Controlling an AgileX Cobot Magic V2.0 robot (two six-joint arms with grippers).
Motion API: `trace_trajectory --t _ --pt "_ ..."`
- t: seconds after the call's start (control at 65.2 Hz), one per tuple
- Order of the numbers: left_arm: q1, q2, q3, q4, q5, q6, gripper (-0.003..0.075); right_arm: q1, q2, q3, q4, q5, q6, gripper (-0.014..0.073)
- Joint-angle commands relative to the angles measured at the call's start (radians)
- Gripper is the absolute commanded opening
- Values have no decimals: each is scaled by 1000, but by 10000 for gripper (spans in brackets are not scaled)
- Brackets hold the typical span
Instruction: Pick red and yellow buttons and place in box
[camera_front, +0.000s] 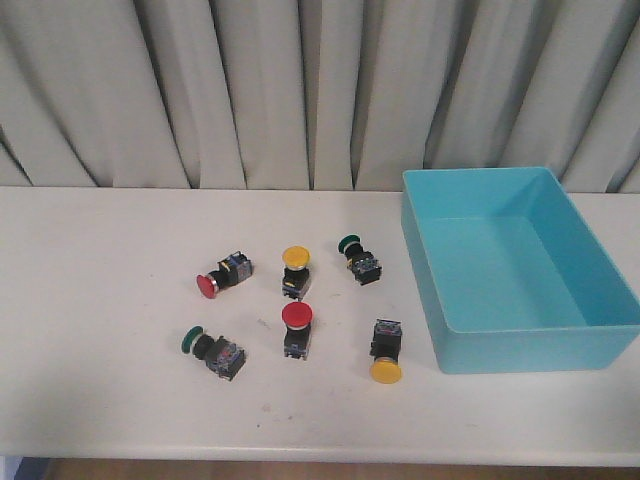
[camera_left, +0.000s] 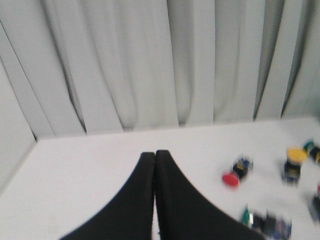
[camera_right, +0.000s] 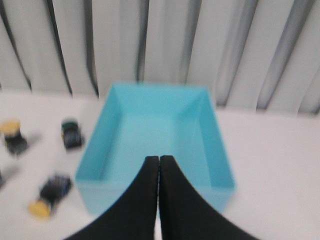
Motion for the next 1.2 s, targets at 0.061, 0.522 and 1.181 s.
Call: trace_trajectory --t 0.061,0.522,1.181 --pt "0 115 -31 -5 89 0 -6 -6 130 -30 60 77 -2 -4" --pt "0 164 -31 -5 115 0 38 -6 204 -30 70 67 -3 48" --pt "-63 275 -106 -77 173 136 581 -6 204 -30 65 73 -4 599"
